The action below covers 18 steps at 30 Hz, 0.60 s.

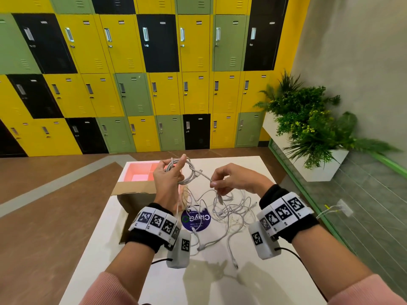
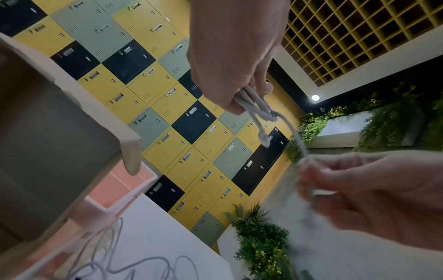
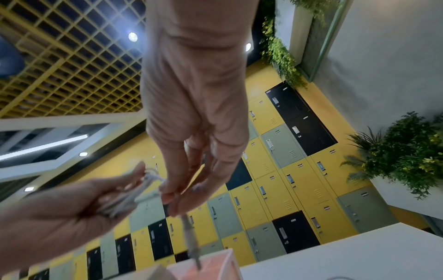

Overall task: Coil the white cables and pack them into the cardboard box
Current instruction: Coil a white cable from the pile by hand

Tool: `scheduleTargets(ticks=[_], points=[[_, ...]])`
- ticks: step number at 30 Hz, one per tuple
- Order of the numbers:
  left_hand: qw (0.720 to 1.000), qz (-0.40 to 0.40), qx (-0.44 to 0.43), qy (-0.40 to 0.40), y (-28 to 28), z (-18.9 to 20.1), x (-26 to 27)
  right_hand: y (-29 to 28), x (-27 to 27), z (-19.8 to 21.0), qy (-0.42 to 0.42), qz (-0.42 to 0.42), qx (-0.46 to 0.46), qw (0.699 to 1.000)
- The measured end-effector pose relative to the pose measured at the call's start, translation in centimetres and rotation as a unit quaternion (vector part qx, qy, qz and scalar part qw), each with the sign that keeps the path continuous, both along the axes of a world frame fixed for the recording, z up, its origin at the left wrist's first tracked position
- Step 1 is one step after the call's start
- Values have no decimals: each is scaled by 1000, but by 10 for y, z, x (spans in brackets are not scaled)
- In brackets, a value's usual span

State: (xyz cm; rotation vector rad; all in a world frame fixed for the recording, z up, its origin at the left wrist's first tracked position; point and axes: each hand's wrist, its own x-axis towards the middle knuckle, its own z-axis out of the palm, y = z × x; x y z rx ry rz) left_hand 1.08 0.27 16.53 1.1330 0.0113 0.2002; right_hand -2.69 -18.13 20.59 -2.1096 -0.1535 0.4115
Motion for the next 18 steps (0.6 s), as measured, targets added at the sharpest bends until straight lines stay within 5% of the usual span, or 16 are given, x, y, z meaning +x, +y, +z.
scheduleTargets(ticks=[7,11,14,18], points=[[999,-34,-40,8,-14,3,-8,25,6,-34,-85,-95,-1,992],[999,-23,-24,-11,-19,2,-12,40,-1,-29,-62,-101,148,982],[1000,-6,-6,-23,-19,2,-14,48,-5,-20,-32,-103,308,945],[999,-12,1,-32,-21,1,-15,54,-1,-25,-67,-132,324,935]])
